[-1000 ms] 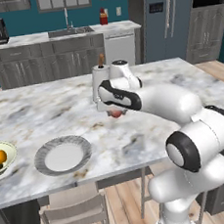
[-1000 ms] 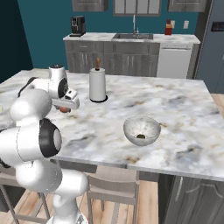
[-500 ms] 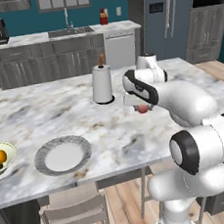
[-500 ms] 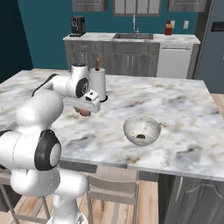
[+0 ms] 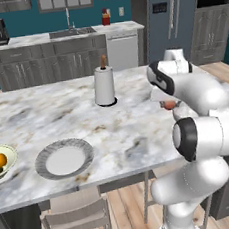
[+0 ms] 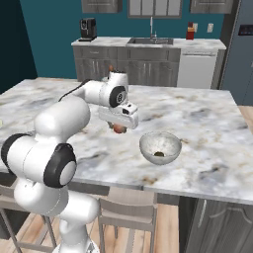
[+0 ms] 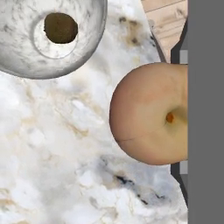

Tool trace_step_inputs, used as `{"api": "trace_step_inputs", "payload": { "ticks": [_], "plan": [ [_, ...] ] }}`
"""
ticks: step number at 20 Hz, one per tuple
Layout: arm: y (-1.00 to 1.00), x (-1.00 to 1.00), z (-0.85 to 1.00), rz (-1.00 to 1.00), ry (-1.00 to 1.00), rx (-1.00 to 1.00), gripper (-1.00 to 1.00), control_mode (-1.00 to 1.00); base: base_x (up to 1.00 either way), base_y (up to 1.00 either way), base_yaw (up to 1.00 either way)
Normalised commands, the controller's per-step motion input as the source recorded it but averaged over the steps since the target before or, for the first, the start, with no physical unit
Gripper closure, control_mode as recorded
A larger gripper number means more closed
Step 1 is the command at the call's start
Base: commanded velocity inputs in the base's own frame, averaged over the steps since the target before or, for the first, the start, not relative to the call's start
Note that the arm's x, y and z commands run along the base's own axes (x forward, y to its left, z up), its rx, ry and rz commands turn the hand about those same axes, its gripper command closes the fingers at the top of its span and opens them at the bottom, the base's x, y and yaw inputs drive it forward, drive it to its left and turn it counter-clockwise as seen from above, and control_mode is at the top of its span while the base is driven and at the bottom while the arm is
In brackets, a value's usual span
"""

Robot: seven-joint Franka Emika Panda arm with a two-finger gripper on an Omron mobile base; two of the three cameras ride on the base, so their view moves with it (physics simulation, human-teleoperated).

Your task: Take the fruits from the plate on the dining counter and place two fruits in each bowl.

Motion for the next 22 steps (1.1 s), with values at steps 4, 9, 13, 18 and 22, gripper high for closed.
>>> {"api": "trace_step_inputs", "payload": {
  "ticks": [4, 9, 13, 18, 22],
  "plan": [
    [-1.0, 0.0, -0.14, 0.0, 0.0, 0.0, 1.0, -1.0, 0.0, 0.0, 0.0],
    [-0.85, 0.0, -0.36, 0.0, -0.03, -0.01, 1.0, -1.0, 0.0, 0.0, 0.0],
    [-0.45, 0.0, -0.35, 0.03, -0.16, -0.02, 1.0, -1.0, 0.0, 0.0, 0.0],
    [-0.16, 0.24, -0.34, 0.06, -0.18, -0.02, 1.0, -1.0, 0.0, 0.0, 0.0],
    [-0.17, 0.19, -0.35, 0.06, -0.04, 0.0, 1.0, -1.0, 0.0, 0.0, 0.0]
  ]
}}
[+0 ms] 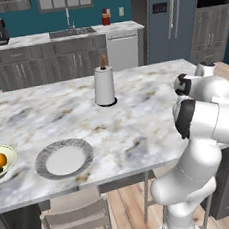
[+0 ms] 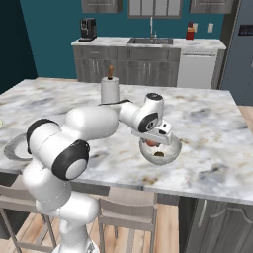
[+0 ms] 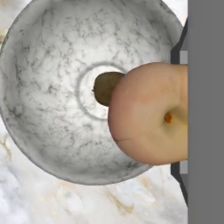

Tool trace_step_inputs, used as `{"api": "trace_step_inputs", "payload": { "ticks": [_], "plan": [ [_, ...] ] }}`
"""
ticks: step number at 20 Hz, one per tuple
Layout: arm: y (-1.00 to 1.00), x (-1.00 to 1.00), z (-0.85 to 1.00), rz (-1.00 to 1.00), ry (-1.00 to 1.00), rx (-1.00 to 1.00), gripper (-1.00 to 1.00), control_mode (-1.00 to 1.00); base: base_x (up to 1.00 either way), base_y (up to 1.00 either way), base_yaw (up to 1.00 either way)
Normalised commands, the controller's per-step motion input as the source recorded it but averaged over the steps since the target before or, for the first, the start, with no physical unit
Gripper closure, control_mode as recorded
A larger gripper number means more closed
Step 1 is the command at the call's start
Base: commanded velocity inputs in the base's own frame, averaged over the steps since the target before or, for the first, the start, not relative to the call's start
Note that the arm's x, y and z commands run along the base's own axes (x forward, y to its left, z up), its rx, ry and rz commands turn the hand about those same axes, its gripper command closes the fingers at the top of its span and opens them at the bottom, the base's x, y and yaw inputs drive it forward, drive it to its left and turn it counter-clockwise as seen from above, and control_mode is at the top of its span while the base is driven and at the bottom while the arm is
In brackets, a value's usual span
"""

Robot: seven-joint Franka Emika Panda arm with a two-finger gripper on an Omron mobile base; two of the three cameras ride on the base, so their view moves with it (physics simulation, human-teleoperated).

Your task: Take the fruits from the plate on the dining counter and place two fruits in each bowl.

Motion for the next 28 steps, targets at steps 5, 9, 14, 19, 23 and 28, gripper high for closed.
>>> {"api": "trace_step_inputs", "payload": {
  "ticks": [5, 9, 14, 19, 23, 28],
  "plan": [
    [-0.1, 0.04, -0.23, 0.03, 0.0, 0.0, 1.0, -1.0, 0.0, 0.0, 0.0],
    [-0.04, 0.09, -0.12, 0.0, 0.0, 0.0, 1.0, -1.0, 0.0, 0.0, 0.0],
    [-0.19, 0.03, -0.11, 0.02, 0.0, 0.0, 1.0, -1.0, 0.0, 0.0, 0.0],
    [-0.2, 0.05, -0.18, 0.02, 0.0, 0.0, -1.0, -1.0, 0.0, 0.0, 0.0],
    [-0.01, 0.22, -0.17, 0.0, 0.0, 0.0, -1.0, -1.0, 0.0, 0.0, 0.0],
    [0.0, 0.19, -0.1, 0.0, 0.0, 0.0, -1.0, -1.0, 0.0, 0.0, 0.0]
  ]
}}
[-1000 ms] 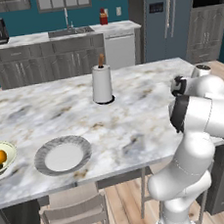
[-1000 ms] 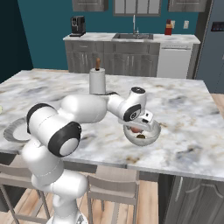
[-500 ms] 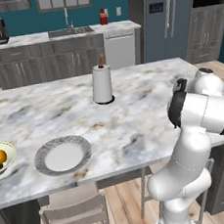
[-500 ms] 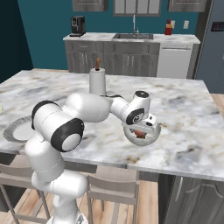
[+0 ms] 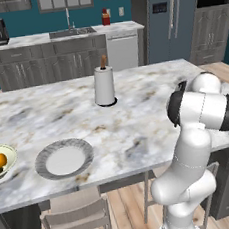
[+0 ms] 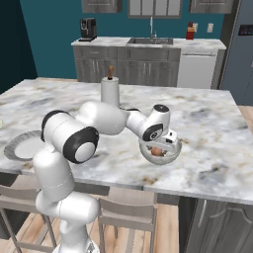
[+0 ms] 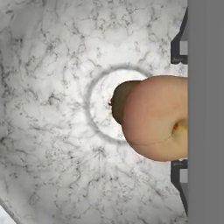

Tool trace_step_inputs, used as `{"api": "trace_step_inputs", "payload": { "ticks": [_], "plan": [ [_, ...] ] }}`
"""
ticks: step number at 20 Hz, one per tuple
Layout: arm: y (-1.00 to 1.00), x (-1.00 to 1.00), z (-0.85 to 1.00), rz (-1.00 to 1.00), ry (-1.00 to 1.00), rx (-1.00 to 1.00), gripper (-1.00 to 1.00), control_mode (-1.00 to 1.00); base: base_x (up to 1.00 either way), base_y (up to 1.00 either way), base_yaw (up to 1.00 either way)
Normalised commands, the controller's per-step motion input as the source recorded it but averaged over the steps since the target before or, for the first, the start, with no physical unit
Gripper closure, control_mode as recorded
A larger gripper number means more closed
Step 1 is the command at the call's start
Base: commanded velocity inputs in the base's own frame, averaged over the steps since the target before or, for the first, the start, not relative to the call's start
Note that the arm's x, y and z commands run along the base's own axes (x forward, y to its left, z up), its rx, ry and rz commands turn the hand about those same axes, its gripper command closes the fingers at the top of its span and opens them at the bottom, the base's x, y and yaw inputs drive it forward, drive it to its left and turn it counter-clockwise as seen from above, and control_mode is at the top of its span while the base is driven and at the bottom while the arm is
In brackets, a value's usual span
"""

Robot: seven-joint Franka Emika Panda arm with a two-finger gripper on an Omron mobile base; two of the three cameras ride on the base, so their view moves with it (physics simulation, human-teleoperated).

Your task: Take the fruits from the plate on the dining counter and place two fruits in each bowl.

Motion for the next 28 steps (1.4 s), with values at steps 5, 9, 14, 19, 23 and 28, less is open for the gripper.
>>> {"api": "trace_step_inputs", "payload": {
  "ticks": [5, 9, 14, 19, 23, 28],
  "plan": [
    [0.0, 0.04, 0.0, 0.0, 0.0, 0.0, -1.0, -1.0, 0.0, 0.0, 0.0],
    [0.05, -0.1, 0.38, 0.0, -0.01, -0.01, -1.0, -1.0, 0.0, 0.0, 0.0],
    [0.52, -0.2, 0.8, 0.0, -0.04, -0.04, -1.0, -1.0, 0.0, 0.0, 0.0],
    [0.79, -0.48, 0.8, 0.0, 0.0, -0.08, -1.0, -1.0, 0.0, 0.0, 0.0],
    [1.0, -0.96, 0.59, 0.0, 0.02, -0.09, -1.0, -1.0, 0.0, 0.0, 0.0],
    [0.91, -0.99, 0.6, 0.0, 0.01, -0.01, -1.0, -1.0, 0.0, 0.0, 0.0]
  ]
}}
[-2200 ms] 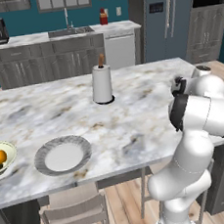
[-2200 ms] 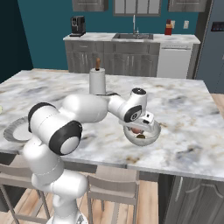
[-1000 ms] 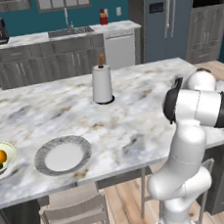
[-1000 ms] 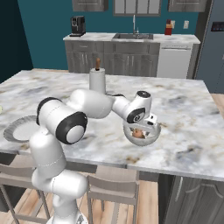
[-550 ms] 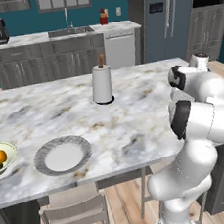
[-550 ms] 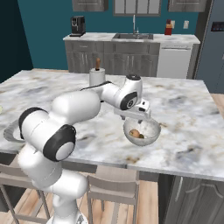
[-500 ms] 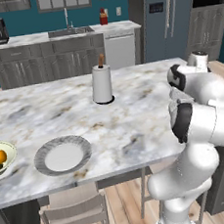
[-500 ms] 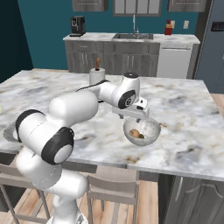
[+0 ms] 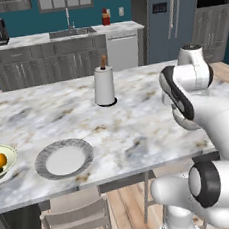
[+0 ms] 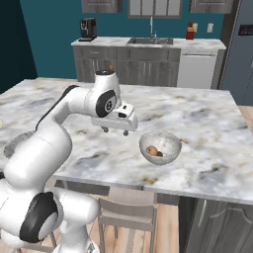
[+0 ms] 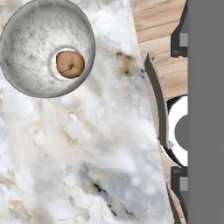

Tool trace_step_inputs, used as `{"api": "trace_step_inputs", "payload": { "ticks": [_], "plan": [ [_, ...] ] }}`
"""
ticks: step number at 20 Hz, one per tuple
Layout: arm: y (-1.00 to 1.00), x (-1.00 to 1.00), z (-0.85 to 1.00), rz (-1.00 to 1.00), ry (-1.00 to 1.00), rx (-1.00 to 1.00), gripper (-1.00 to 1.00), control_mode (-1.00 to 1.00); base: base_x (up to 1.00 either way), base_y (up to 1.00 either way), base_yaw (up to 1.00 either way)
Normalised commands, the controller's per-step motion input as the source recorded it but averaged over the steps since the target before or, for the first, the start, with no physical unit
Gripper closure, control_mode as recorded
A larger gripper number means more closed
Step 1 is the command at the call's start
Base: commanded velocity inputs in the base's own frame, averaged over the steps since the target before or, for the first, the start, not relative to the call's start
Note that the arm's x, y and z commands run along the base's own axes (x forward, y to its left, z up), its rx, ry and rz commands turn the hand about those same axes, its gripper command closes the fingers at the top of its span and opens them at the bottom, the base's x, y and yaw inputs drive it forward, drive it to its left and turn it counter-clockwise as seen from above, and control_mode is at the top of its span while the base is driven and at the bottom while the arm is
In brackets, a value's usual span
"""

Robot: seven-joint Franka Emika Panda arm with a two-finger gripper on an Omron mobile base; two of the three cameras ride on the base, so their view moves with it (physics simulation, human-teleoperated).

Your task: Take the fruits from the plate on the dining counter and place two fruits in each bowl.

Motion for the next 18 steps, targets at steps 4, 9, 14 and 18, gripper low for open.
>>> {"api": "trace_step_inputs", "payload": {
  "ticks": [4, 9, 14, 18],
  "plan": [
    [0.99, -1.0, 0.63, 0.0, 0.0, -0.02, -1.0, -1.0, 0.0, 0.0, 0.0],
    [0.98, -1.0, 0.51, 0.0, 0.01, 0.0, -1.0, -1.0, 0.0, 0.0, 0.0],
    [0.84, -0.88, 0.46, 0.01, 0.0, 0.01, -1.0, -1.0, 0.0, 0.0, 0.0],
    [0.24, -0.4, 0.29, 0.02, -0.02, 0.11, -1.0, -1.0, 0.0, 0.0, 0.0]
  ]
}}
